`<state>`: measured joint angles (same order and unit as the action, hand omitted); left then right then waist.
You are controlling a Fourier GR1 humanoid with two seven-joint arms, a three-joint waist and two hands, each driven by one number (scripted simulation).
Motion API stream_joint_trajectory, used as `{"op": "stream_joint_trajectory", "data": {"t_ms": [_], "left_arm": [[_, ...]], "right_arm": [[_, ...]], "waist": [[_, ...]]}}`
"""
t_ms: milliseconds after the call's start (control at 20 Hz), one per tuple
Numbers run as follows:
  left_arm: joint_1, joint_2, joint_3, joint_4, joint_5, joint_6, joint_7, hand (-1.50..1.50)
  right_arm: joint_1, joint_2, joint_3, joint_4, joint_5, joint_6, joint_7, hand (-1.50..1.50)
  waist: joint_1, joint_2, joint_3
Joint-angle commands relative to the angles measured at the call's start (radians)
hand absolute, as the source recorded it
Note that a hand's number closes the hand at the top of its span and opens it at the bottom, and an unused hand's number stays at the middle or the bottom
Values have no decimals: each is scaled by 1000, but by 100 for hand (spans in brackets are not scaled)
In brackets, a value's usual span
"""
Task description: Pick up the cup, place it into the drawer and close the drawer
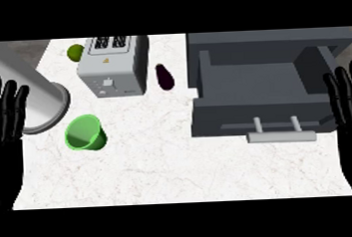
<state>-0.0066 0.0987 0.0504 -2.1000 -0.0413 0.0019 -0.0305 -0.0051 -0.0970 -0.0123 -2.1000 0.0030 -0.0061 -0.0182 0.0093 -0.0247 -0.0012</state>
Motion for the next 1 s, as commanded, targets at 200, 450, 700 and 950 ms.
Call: {"op": "stream_joint_trajectory", "data": {"t_ms": [200, 450, 700, 950], "left_arm": [[-35, 101, 163, 110, 185, -139, -48, -150], [11, 21, 234, 229, 385, -113, 62, -150], [-82, 34, 216, 367, 306, -82, 32, -150], [-118, 49, 233, 554, 255, -84, -51, -150]], "right_arm": [[-60, -8, -35, 49, -39, 29, -2, -150], [-27, 4, 108, 64, 10, 64, 96, -150], [-87, -31, 19, 149, -73, 122, 96, -150], [-200, -84, -76, 248, -135, 166, 86, -150]], "waist": [[-7, 26, 1], [2, 27, -1], [-9, 26, 1], [-11, 27, 1]]}}
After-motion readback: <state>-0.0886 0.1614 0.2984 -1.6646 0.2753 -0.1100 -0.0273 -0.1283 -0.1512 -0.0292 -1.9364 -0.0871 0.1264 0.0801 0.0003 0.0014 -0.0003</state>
